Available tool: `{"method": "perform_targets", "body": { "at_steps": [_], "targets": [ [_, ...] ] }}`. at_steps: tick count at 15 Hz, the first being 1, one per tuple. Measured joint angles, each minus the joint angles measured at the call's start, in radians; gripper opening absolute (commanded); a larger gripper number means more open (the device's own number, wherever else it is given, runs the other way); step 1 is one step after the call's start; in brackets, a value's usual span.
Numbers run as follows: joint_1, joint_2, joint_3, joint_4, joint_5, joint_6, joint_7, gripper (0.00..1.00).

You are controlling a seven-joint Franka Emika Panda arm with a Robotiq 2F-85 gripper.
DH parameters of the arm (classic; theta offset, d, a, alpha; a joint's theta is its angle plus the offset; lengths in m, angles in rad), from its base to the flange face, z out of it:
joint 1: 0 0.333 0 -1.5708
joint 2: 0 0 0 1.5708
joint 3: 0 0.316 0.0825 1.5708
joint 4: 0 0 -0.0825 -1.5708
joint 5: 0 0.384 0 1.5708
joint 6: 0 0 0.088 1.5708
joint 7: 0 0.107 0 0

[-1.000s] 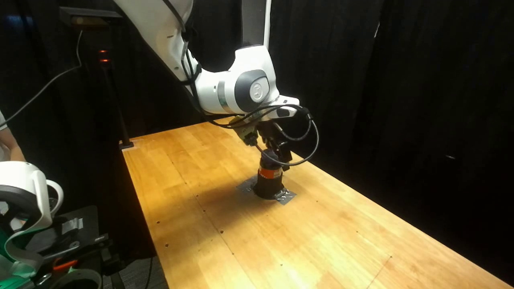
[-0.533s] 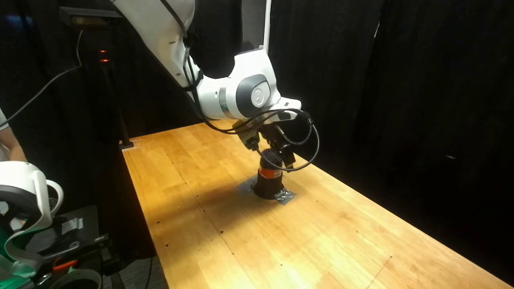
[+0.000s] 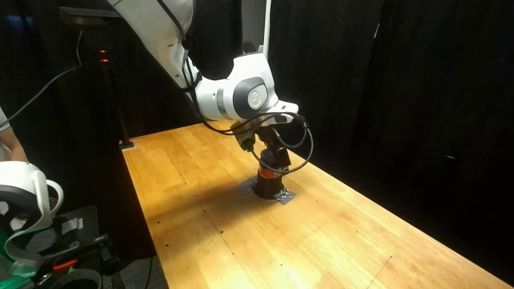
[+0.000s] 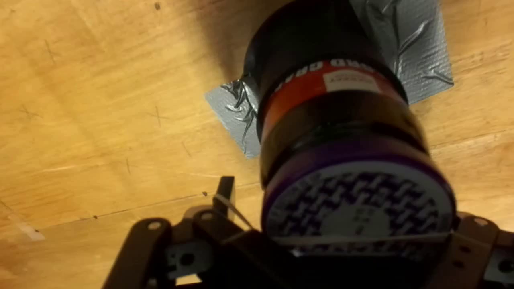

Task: Put the rubber band on the cup

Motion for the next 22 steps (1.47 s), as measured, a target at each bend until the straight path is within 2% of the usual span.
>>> {"method": "perform_targets", "body": {
  "at_steps": [3, 6, 18, 19, 20, 22],
  "targets": [
    [-0.014, -0.026, 0.038, -0.003, 0.048, -0.109, -0.032, 1.0],
    [-0.03, -0.046, 0.06, -0.005, 0.064, -0.163, -0.037, 1.0],
    [-0.048, -0.124, 0.088, -0.111, 0.075, -0.183, -0.037, 1.0],
    [-0.048, -0.131, 0.088, -0.123, 0.075, -0.183, -0.037, 0.75],
    [-0.049, -0.138, 0.088, -0.134, 0.075, -0.183, -0.037, 0.75],
    [-0.05, -0.152, 0.088, -0.156, 0.075, -0.177, -0.035, 0.58]
  ]
}}
